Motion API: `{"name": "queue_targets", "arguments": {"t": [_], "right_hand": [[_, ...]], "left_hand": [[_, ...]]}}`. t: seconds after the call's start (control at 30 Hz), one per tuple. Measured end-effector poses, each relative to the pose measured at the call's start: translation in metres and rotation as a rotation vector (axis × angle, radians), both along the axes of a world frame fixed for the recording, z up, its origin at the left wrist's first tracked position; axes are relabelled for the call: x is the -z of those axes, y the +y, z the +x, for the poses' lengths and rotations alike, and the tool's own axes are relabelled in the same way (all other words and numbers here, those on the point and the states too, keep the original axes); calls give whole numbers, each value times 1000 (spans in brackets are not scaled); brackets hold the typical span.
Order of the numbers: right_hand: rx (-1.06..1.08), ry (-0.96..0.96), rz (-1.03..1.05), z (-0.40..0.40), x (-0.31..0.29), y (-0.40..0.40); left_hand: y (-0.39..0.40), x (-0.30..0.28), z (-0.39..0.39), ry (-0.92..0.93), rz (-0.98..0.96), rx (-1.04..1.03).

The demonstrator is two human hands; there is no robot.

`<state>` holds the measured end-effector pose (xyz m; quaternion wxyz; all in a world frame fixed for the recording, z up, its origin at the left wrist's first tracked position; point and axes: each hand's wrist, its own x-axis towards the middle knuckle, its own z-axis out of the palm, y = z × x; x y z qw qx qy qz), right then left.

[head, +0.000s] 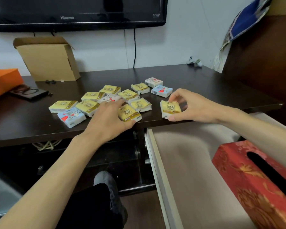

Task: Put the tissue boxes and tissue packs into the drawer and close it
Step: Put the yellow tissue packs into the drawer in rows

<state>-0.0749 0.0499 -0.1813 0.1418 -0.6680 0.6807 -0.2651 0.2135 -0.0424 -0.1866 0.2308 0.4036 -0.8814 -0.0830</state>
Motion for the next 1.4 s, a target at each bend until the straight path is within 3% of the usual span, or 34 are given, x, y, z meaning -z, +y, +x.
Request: {"name": "queue_targets", "arguments": {"t": [0.17,0.33,0.43,0.63,0.9,1.07,1.4], "right_hand": [[-22,3,-1,-3,25,73],[6,189,133,-20,49,106],[33,229,281,-28,55,101],[12,153,402,-29,57,79],[42,417,439,-24,64,78],[-2,516,484,-22,71,71],[-8,510,431,-24,73,69]], "left_hand": [[48,-8,-11,143,66,253],[83,29,-55,-123,66,456],[78,55,-84,-312,-3,434],[63,79,-120,-458,53,359],[57,78,-119,-574,-68,380],[53,78,-117,-575,-15,376],[57,80,-121,-527,25,399]]}}
